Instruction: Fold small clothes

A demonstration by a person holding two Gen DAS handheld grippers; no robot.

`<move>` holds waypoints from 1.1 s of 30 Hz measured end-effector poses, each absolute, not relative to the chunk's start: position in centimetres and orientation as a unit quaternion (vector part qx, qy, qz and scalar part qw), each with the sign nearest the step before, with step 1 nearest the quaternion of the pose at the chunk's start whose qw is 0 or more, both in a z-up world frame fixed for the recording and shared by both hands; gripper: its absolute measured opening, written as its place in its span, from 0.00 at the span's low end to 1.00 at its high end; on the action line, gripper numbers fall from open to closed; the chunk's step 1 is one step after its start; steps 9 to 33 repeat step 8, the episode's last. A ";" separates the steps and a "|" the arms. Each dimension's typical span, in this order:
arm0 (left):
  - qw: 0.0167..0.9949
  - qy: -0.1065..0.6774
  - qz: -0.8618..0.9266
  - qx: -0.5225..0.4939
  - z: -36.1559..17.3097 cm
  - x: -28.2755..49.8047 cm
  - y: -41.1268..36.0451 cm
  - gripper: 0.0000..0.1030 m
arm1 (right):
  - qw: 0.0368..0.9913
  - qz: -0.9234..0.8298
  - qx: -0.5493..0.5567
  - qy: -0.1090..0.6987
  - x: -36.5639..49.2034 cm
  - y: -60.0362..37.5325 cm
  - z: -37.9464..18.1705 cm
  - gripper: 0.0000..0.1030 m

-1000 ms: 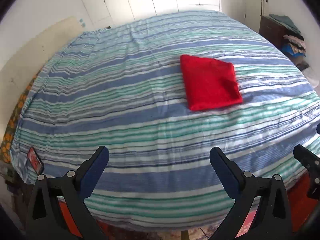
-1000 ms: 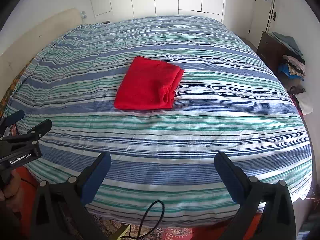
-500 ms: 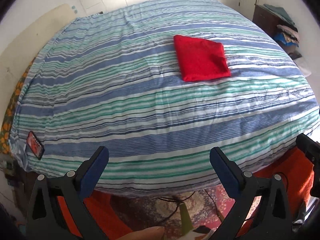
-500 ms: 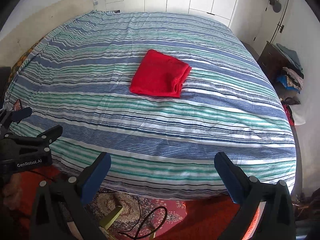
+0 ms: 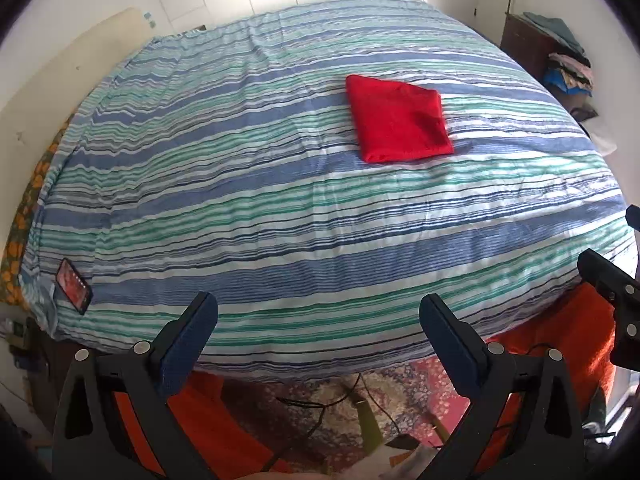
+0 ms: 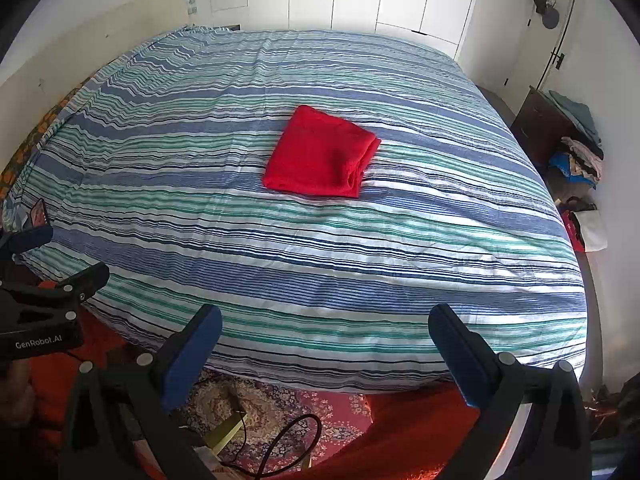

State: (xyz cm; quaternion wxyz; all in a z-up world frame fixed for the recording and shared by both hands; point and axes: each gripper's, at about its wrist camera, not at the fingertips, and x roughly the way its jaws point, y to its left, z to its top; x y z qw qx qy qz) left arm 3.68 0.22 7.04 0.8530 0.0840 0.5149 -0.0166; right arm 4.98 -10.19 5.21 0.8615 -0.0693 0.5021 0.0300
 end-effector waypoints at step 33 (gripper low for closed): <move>0.859 0.504 -0.014 0.088 7.1 3.4 0.0 0.98 | 0.861 0.034 -0.069 0.503 5.5 -10.1 4.7 0.99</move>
